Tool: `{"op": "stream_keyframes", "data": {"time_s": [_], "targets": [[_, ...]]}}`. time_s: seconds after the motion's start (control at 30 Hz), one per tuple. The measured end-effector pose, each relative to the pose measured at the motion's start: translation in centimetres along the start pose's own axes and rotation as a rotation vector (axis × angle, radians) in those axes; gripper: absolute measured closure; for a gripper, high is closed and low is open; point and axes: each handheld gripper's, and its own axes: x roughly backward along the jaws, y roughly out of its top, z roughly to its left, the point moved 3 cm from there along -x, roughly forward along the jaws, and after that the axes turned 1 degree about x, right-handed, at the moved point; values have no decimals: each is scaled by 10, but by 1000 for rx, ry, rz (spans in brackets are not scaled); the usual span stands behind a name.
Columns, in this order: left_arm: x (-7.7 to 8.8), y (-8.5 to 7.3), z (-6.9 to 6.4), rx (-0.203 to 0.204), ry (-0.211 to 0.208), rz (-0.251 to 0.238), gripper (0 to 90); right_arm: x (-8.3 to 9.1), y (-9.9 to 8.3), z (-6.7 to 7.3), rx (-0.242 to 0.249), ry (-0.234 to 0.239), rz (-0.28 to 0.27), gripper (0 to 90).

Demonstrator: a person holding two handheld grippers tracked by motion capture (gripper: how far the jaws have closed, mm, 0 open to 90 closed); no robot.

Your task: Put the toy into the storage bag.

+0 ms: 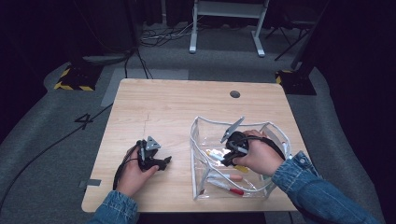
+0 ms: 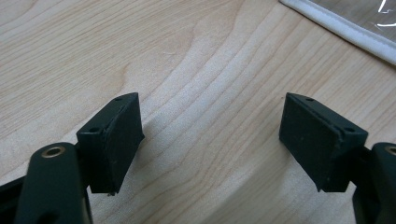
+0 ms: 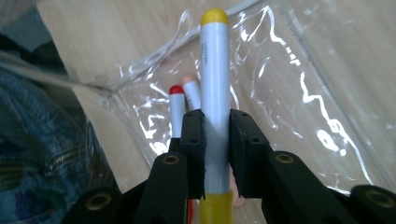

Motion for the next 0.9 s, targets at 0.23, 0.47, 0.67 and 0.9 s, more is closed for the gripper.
{"op": "stream_keyframes", "data": {"time_s": [0.23,0.47,0.67,0.9], "targets": [[0,0,0,0,0,0,219,-16,-7,5,35,33,111,767],[0,0,0,0,1,0,219,-23,-12,7,71,44,166,766],[0,0,0,-1,-1,0,219,-22,-13,11,73,56,140,614],[0,0,0,-1,-1,0,219,9,-4,14,81,6,-25,583]]}}
